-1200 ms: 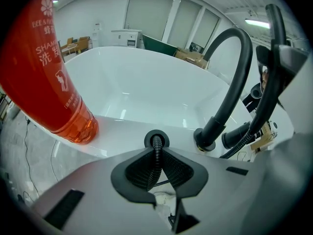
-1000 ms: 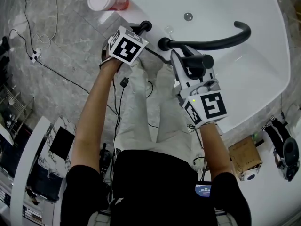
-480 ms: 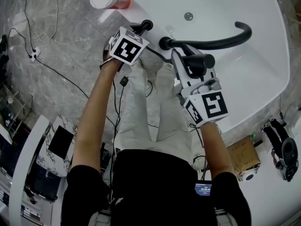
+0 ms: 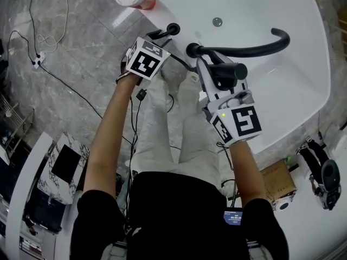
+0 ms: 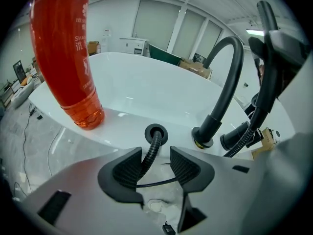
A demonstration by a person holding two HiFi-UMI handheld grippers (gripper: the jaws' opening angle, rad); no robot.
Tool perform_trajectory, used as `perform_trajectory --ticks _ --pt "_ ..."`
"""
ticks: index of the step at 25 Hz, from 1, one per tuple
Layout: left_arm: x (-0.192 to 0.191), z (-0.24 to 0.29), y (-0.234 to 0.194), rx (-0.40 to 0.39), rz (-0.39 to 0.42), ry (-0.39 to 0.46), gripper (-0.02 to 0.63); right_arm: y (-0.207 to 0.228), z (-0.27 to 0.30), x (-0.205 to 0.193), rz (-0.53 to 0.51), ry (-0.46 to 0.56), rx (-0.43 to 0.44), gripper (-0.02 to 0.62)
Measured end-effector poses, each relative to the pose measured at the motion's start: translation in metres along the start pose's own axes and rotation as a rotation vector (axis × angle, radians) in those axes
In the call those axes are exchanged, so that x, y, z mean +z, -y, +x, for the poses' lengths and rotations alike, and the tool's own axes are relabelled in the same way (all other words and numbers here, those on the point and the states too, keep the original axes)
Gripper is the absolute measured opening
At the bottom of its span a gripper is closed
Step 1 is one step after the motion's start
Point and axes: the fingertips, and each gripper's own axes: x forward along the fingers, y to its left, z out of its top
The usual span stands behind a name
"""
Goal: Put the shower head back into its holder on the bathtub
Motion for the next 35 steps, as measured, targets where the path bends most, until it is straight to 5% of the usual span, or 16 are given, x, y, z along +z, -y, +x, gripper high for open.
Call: perform_trajectory --ticks 35 --pt "-0.074 0.049 -0.046 0.053 -0.028 -0.05 0.135 -0.009 0.032 -0.035 0.003 -0.054 0.005 0.114"
